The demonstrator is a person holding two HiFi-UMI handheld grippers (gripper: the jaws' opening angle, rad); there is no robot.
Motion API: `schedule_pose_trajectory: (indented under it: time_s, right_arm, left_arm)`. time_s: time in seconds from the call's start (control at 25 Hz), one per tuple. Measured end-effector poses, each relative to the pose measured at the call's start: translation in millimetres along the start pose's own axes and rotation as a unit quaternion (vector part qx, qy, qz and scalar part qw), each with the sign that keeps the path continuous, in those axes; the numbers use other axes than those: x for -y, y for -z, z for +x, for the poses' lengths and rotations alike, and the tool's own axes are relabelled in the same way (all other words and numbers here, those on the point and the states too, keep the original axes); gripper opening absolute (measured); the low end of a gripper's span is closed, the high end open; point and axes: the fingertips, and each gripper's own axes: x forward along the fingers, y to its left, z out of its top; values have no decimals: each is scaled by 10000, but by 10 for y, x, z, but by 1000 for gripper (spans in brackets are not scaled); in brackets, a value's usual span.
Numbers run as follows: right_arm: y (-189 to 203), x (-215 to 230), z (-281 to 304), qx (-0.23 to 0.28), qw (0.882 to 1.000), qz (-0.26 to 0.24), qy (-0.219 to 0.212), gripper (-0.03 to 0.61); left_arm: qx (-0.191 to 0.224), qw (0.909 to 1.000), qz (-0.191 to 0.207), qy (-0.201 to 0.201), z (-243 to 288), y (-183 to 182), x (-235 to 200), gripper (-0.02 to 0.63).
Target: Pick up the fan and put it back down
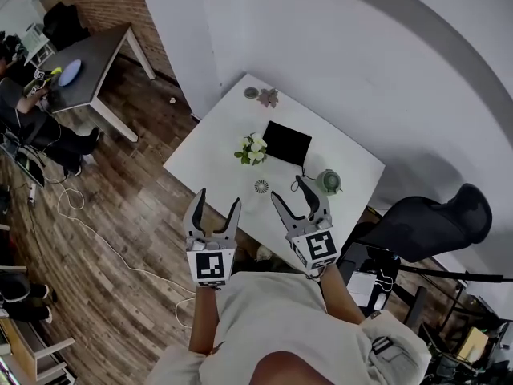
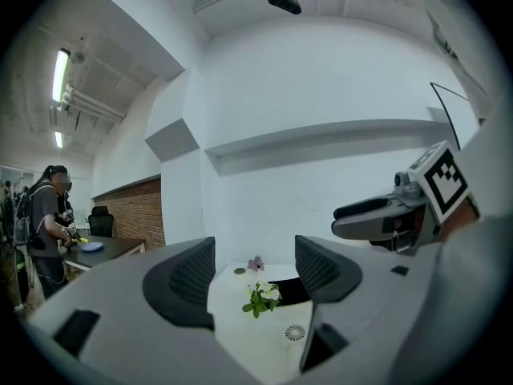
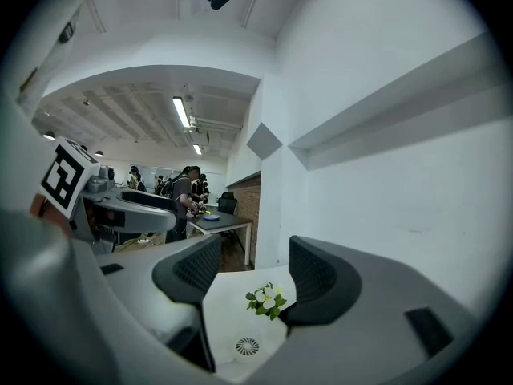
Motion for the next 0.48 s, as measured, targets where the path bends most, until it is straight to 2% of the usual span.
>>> schedule_pose_trajectory:
  time_s: [0.2,0.48]
  right_arm:
    - [96,153,170,-161,9997,86,144,255]
    - [254,305,380,-435,9972,182,580,256]
  left_arm:
    - [-111,9996,-59,247,297,80,-26,310]
    - [-269,9954,-95,915,696,263,-34,310]
